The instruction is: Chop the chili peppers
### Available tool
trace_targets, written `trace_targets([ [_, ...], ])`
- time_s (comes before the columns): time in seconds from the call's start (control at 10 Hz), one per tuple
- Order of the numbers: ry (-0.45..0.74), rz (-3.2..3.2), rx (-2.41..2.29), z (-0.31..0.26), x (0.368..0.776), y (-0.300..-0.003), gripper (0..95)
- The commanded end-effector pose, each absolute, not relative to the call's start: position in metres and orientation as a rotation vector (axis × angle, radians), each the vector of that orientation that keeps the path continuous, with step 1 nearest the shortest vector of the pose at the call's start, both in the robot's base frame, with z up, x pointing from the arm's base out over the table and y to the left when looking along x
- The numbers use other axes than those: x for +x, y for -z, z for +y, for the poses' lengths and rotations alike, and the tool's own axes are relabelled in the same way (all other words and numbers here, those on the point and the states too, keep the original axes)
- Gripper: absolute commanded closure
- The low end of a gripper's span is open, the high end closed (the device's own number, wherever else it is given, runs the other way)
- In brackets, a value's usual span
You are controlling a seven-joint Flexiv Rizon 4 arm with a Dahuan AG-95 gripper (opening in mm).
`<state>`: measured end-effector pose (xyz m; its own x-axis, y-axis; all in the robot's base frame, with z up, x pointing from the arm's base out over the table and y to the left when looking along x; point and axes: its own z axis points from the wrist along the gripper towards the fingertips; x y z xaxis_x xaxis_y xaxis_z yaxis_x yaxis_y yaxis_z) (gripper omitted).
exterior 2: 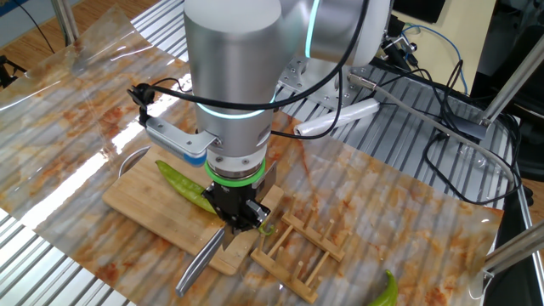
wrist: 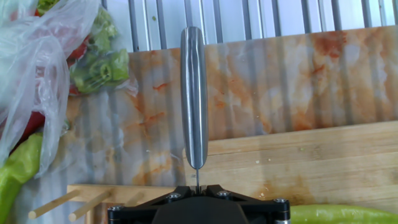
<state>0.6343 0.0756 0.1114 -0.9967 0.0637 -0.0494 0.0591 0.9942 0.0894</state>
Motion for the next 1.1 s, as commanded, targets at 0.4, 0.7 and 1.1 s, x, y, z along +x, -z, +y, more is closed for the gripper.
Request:
trace_targets([
  [0.4, -0.130, 3.083, 0.077, 0.0754, 0.6348, -0.1111, 95.0],
  [0.7, -0.133, 3.088, 0.100, 0.0755, 0.6344, -0.1110, 95.0],
  [1.1, -0.135, 3.087, 0.093, 0.0755, 0.6342, -0.1107, 95.0],
])
